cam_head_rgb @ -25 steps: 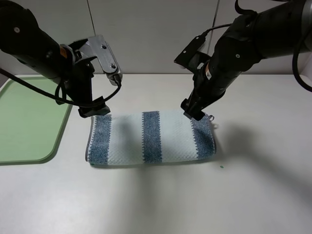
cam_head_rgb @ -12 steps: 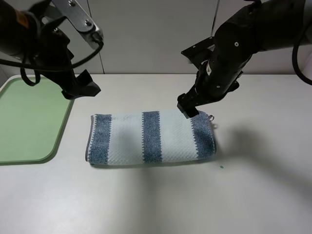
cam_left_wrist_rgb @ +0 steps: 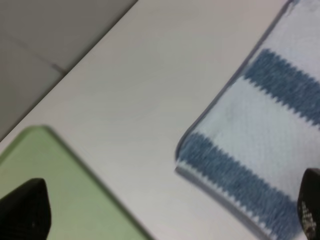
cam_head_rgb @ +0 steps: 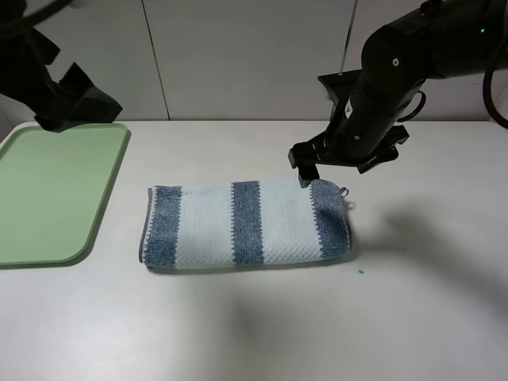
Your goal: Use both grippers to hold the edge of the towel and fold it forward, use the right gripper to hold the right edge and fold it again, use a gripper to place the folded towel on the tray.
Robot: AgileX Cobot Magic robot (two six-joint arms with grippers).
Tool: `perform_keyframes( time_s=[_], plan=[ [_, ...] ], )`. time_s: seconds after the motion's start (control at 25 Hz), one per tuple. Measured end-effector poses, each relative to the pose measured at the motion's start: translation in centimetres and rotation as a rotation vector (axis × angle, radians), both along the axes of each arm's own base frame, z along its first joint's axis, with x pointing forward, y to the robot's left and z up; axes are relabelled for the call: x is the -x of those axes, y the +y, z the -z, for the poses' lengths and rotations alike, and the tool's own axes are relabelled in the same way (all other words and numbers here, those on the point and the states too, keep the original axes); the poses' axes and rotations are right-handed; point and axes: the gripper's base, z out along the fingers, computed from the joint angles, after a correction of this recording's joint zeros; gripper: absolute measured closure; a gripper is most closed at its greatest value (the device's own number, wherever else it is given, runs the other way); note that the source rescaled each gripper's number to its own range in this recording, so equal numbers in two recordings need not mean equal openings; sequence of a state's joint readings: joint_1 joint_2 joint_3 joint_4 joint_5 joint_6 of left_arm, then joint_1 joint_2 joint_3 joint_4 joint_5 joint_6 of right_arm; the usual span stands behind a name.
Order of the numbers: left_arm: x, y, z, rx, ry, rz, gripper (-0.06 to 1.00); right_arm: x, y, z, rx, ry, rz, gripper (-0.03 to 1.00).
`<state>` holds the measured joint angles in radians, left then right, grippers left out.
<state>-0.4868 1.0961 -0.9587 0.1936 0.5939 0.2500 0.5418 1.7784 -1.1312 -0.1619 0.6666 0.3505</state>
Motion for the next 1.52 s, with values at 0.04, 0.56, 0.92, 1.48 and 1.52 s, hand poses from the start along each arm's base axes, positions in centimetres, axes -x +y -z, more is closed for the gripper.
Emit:
perform_keyframes(
  time_s=[0.04,0.56,0.92,1.48,1.52],
  plan=[
    [0.3,0.3,-0.2,-0.009,-0.003,-0.019,-0.03,0.0,0.0,0.0,-0.010,0.007,0.019,-0.03],
    [5.6,5.0,-3.8,0.007,-0.106,-0.237,0.00,0.0,0.2,0.9,-0.057,0.061,0.106,-0.03],
    [10.4,8.2,-5.4,0.104,-0.176,-0.360,0.00,-0.4,-0.4,0.9,-0.064,0.056,0.135,-0.03],
    [16.8,11.8,-3.1,0.229,-0.236,-0.442,0.00,-0.6,-0.3,0.8,-0.079,0.038,0.136,-0.03],
    [17.2,12.1,-2.8,0.247,-0.244,-0.449,0.00,-0.6,-0.3,0.8,-0.079,0.038,0.136,-0.03]
  ],
)
